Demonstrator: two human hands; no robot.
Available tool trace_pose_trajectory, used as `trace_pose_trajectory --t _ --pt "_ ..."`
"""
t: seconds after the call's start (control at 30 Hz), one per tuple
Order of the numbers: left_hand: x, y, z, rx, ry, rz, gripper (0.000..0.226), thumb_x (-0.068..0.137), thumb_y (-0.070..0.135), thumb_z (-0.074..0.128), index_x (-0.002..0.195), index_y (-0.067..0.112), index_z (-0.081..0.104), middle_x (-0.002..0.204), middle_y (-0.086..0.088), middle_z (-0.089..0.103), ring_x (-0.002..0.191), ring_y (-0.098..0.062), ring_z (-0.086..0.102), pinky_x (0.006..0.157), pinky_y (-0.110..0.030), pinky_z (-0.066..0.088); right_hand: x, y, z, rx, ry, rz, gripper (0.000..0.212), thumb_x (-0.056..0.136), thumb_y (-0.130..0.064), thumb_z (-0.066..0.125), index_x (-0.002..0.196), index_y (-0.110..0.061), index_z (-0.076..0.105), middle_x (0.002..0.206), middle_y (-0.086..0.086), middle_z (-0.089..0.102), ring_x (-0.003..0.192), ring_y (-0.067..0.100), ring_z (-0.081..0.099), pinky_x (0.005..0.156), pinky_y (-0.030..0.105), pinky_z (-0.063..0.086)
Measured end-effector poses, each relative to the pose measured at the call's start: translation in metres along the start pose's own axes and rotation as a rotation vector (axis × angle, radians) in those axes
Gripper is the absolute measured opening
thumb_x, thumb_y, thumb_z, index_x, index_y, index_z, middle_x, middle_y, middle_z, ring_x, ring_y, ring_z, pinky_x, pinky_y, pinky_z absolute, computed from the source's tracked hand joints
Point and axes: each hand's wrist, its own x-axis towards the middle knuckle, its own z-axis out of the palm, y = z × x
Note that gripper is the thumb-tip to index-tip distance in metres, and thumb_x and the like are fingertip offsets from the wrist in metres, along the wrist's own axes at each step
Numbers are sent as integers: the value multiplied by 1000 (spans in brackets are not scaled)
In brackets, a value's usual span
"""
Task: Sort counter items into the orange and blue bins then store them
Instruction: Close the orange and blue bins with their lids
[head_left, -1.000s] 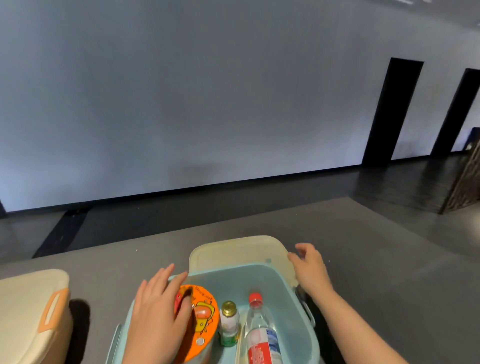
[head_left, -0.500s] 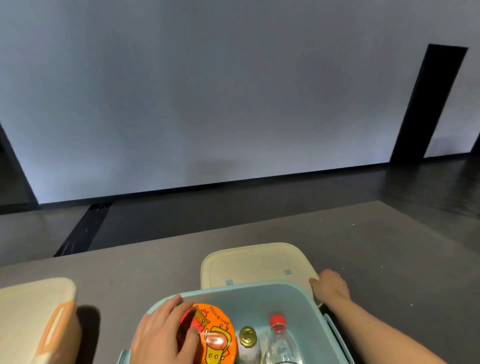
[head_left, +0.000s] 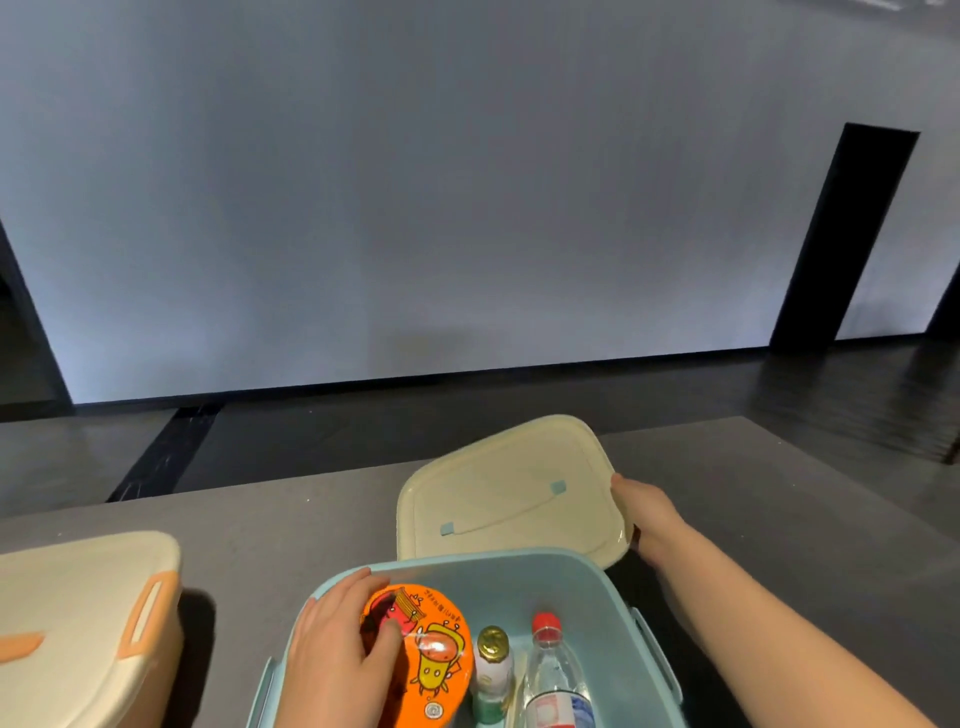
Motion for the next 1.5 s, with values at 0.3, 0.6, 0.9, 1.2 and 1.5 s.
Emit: trace_pose_trajectory --t 0.3,0.6,0.9,1.2,1.5 --pt "-12 -11 -39 -591 303 -181 29 88 4 58 107 24 66 110 -2 63 106 -16 55 95 -31 36 -123 -48 -15 73 -151 -648 22 100 -34 44 106 -34 66 102 -6 70 91 6 66 70 17 51" --pt "-13 -49 -54 -790 315 -312 33 100 27 36 129 23 50 137 -2 50 122 -18 49 103 -34 34 -182 28 -64 -110 -445 -611 28 93 -39 48 116 -34 62 144 -30 38 134 -12 29 102 25 28" --pt "16 -18 -32 -369 46 -124 57 93 25 56 145 15 34 153 -7 30 139 -23 30 112 -42 26 -217 62 -53 -36 -172 -322 36 95 -29 56 130 -35 50 141 -11 47 130 11 43 107 33 34" --pt "38 -18 -31 -220 -101 -238 60 95 34 52 147 12 31 149 -12 36 133 -30 40 107 -43 35 -216 68 -35 -232 -120 -341 75 85 -8 65 147 -28 28 158 -11 18 143 11 20 114 34 20" --pt "-49 -39 -81 -27 -228 -171 33 90 35 55 122 25 59 113 -2 60 102 -17 58 96 -42 46 -187 52 -38 -446 -235 -385 54 98 -17 50 148 -23 30 157 -11 21 142 7 22 107 17 16"
